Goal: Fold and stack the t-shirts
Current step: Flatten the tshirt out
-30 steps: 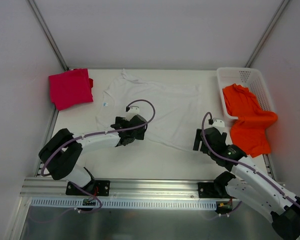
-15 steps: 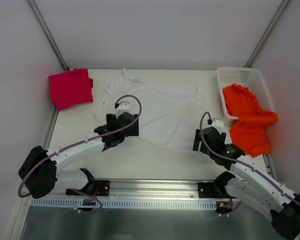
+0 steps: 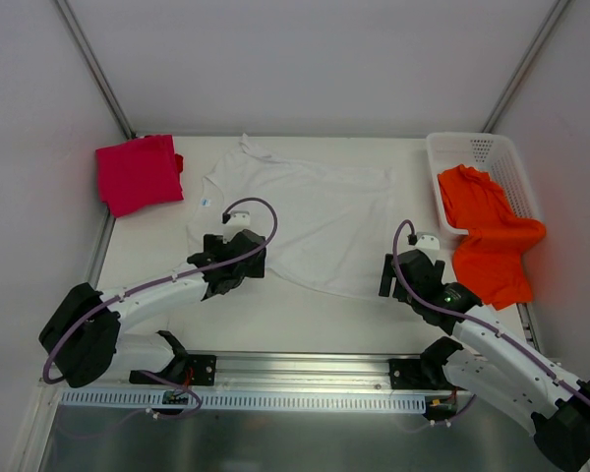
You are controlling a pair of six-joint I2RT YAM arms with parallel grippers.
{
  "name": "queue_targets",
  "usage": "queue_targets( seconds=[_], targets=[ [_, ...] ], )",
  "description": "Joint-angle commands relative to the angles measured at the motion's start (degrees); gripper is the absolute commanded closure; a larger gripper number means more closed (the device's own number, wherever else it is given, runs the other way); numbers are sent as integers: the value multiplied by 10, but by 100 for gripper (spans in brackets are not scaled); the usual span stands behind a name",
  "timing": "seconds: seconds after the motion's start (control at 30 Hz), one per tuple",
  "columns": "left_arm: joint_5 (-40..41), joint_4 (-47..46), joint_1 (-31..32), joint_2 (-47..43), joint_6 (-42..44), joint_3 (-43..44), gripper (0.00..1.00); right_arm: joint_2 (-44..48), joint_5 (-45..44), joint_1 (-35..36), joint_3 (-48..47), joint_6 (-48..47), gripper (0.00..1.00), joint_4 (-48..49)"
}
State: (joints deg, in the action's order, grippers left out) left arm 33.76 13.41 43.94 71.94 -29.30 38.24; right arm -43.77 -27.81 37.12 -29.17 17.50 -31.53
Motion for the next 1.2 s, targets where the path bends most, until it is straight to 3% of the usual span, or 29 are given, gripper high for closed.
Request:
queue_targets(
  seconds=[0.0,0.5,1.17],
  targets=[
    [19,6,-10,-3,-10,-11,1,0,-12,4,2,3,15,10],
    [15,-1,-15,97,-18,43,1,4,-12,5,4,4,15,13],
    [39,-27,-24,134,-32,52,1,-7,-9,7,10,-3,15,27]
  ],
)
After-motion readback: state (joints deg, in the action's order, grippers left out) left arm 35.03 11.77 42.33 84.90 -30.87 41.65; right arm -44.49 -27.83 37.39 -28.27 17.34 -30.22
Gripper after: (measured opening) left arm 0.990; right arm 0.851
